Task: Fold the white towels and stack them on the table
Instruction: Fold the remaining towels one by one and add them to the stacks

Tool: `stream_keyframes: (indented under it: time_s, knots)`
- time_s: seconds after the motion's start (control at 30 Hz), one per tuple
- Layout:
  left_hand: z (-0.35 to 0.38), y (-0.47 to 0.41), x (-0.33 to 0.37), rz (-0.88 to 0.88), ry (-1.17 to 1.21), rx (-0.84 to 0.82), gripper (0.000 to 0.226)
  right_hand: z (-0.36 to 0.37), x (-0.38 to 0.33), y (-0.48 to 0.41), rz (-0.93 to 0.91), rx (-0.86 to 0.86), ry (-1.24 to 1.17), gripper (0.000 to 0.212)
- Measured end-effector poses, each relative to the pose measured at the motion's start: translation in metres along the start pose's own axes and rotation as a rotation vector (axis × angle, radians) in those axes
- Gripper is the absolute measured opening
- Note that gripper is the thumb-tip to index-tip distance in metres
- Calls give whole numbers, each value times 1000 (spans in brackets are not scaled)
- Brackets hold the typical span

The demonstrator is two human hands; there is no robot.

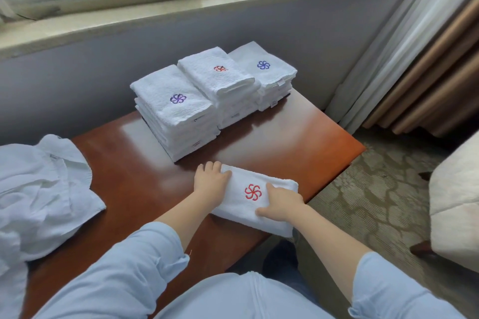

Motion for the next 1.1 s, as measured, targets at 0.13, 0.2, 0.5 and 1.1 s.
stream_keyframes:
  time_s: [0.13,0.2,0.5,1.1]
  knots:
    - [2,1,2,-26,35,51,63,5,3,5,24,-33,-100,37]
    - [4,3,0,-47,65,71,60,6,5,7,25,-22,-102,27]
    - [24,23,-19,-346,540,118,57,23,16,-4,43,164,-369,11]
    - [72,84,50,-490,1521,178,91,7,31,-49,-276,-366,-930,42]
Point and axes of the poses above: each hand's wrist, its own y-axis away from the middle knuckle, its own z-axis out of the palm, x = y × z, the point moved 3 cm from there along -y, towards the middle knuckle, and after that the axes turned 14 degrees about y, right-handed, at the moved point
